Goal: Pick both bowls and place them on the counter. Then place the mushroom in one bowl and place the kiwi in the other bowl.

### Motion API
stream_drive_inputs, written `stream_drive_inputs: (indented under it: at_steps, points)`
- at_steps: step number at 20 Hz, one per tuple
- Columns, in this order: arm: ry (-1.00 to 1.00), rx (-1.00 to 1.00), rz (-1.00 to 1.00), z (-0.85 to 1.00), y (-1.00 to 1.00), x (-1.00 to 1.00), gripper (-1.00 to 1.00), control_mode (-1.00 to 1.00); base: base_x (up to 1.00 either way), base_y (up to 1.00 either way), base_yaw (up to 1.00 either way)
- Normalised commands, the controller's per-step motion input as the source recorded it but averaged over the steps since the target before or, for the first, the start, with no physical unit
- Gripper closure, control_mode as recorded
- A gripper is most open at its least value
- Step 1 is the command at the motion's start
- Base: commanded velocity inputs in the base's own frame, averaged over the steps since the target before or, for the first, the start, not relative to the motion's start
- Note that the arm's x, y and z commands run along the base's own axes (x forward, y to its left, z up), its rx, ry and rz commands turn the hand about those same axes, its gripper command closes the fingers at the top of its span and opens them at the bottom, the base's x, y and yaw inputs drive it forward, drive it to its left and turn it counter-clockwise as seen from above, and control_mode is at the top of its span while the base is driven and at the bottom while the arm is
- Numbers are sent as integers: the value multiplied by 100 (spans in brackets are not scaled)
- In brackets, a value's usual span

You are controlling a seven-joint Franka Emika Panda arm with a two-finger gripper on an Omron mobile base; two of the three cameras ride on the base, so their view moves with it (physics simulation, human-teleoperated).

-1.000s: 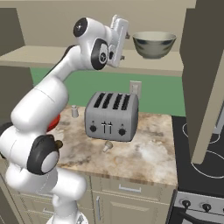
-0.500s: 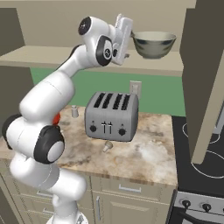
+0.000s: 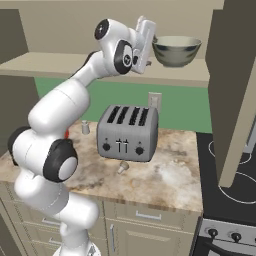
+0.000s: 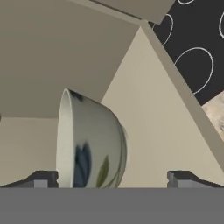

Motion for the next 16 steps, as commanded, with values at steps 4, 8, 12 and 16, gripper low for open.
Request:
stream_drive_inputs:
  at_steps: [4,8,12,16]
  points:
    - [0,0,0,-5,-6,18,-100,-100,0,0,0]
    - [0,0,0,-3,-7,16,-100,-100,0,0,0]
    - [0,0,0,-1,-6,20,-100,-100,0,0,0]
    - [0,0,0,0,-8,24,-100,-100,0,0,0]
